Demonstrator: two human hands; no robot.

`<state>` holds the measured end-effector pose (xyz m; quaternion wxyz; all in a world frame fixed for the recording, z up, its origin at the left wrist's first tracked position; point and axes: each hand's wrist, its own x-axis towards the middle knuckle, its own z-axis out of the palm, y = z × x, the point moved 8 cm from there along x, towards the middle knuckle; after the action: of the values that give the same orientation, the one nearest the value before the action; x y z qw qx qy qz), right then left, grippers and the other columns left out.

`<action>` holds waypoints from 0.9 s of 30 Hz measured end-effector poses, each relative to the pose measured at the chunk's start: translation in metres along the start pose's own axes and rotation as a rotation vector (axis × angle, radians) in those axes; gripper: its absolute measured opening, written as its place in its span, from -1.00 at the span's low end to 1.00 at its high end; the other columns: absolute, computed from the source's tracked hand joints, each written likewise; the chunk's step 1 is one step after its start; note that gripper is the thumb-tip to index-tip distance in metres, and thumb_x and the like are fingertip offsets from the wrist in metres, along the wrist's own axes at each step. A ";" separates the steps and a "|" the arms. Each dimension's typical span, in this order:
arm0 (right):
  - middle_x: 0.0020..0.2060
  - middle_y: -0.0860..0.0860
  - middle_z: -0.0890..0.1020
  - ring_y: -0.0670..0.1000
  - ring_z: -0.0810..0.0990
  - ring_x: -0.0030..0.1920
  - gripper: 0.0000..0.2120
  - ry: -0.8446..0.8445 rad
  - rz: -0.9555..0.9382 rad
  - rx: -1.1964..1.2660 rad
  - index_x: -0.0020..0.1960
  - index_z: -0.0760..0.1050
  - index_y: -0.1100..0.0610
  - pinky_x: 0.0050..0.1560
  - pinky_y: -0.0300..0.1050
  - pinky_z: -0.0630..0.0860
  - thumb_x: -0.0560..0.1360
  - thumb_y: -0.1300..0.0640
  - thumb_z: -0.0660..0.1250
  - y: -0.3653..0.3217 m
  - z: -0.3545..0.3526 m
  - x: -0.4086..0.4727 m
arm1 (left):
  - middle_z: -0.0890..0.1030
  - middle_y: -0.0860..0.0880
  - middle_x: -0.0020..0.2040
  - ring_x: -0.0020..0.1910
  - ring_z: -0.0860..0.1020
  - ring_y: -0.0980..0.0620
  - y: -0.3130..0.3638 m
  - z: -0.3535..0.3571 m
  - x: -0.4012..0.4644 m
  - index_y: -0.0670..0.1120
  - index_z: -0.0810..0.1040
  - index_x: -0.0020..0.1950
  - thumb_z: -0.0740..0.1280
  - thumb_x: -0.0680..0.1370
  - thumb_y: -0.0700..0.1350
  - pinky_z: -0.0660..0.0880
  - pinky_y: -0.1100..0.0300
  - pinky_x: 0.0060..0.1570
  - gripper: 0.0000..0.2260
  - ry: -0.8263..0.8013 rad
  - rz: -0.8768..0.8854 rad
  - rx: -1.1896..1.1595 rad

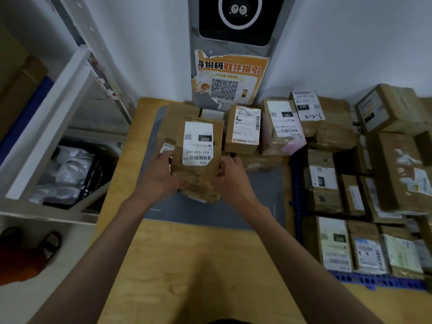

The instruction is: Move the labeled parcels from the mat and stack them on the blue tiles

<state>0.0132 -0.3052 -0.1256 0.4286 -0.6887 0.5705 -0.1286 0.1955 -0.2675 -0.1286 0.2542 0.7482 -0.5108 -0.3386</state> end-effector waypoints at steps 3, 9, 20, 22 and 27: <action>0.16 0.04 0.43 0.05 0.51 0.07 -0.67 0.023 0.006 0.045 0.24 0.43 0.14 0.14 0.06 0.53 0.50 0.19 0.37 0.015 0.006 -0.014 | 0.49 -0.05 0.19 0.12 0.54 -0.01 -0.015 0.015 -0.015 -0.07 0.46 0.32 0.62 0.24 -0.09 0.56 -0.04 0.08 -0.31 -0.013 -0.046 -0.031; -0.03 -0.05 0.49 -0.03 0.56 -0.06 -0.53 -0.043 0.115 0.151 0.08 0.22 0.10 -0.32 -0.32 0.51 0.39 0.21 0.48 0.035 0.012 -0.014 | 0.36 -0.11 0.30 0.17 0.51 -0.11 -0.023 0.029 -0.020 -0.02 0.23 0.51 0.63 0.24 -0.03 0.49 0.02 0.10 -0.07 -0.029 -0.130 0.047; 0.23 -0.05 0.55 -0.07 0.56 0.13 -0.29 -0.054 0.092 0.313 0.45 0.26 0.05 -0.09 -0.35 0.53 0.40 0.14 0.52 0.028 0.017 -0.051 | 0.54 -0.09 0.31 0.30 0.48 -0.12 -0.001 0.032 -0.052 -0.06 0.33 0.45 0.53 0.09 0.01 0.47 -0.14 0.23 -0.06 -0.122 -0.053 -0.139; 0.22 -0.07 0.54 -0.12 0.54 0.06 -0.30 -0.036 0.077 0.314 0.46 0.25 0.06 -0.19 -0.41 0.51 0.42 0.17 0.50 0.028 0.015 -0.067 | 0.55 -0.06 0.30 0.29 0.50 -0.10 0.001 0.032 -0.066 -0.06 0.35 0.44 0.54 0.08 0.05 0.48 -0.13 0.21 -0.07 -0.121 -0.023 -0.169; 0.31 -0.04 0.51 -0.02 0.55 0.23 -0.30 -0.024 0.063 0.284 0.48 0.21 0.07 -0.10 -0.39 0.51 0.44 0.25 0.46 0.039 0.010 -0.109 | 0.55 0.29 0.09 -0.02 0.54 0.41 -0.007 0.047 -0.102 0.01 0.33 0.43 0.62 0.24 -0.24 0.44 0.50 -0.16 -0.17 -0.106 0.003 -0.155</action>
<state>-0.0409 -0.2024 -0.1262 0.5323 -0.6043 0.5629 -0.1863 0.1384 -0.1713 -0.1380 0.2845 0.7066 -0.4971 -0.4156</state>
